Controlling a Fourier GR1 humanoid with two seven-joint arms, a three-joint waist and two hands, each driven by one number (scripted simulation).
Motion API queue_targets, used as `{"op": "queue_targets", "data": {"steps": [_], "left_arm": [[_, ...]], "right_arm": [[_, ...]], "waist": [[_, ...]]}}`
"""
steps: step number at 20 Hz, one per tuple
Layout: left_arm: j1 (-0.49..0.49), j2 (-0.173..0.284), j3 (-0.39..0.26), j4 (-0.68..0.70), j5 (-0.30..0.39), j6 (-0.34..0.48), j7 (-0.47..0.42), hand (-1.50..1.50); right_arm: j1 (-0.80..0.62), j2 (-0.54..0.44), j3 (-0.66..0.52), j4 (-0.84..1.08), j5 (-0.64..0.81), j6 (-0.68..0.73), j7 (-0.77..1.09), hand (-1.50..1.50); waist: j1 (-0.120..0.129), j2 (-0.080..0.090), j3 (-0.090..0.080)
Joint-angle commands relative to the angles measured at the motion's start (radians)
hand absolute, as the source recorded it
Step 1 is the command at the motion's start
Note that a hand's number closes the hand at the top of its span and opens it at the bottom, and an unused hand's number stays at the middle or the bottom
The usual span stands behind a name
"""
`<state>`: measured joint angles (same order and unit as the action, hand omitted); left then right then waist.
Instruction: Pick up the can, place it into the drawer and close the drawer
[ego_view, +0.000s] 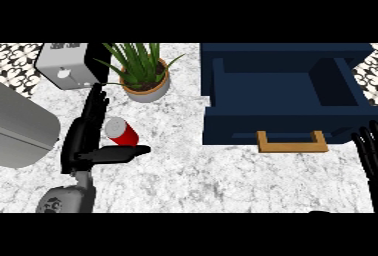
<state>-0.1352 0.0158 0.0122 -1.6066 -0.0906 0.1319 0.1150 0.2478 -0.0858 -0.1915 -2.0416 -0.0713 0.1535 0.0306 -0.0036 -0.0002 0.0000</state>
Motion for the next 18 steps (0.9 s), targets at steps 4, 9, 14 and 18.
{"op": "queue_targets", "data": {"steps": [4,9,14,18], "left_arm": [[0.097,-0.015,-0.045,0.024,-0.028,0.039,-0.084,-1.50],[0.083,0.033,0.057,0.170,0.036,-0.038,-0.226,-1.50],[-0.028,0.059,0.103,0.270,0.041,-0.016,-0.203,-1.50],[0.059,0.057,0.085,0.262,0.038,-0.039,-0.281,-1.50]], "right_arm": [[0.057,-0.011,-0.054,-0.034,-0.044,0.058,-0.027,-1.50],[0.012,-0.001,-0.058,0.066,-0.014,0.060,-0.080,-1.50],[0.049,0.036,-0.029,-0.005,0.011,0.051,-0.047,-1.50],[-0.009,0.054,0.001,0.004,0.045,0.023,-0.006,-1.50]], "waist": [[0.000,-0.001,0.000],[0.001,0.000,0.000],[-0.002,0.000,0.000],[0.002,0.000,0.000]]}}
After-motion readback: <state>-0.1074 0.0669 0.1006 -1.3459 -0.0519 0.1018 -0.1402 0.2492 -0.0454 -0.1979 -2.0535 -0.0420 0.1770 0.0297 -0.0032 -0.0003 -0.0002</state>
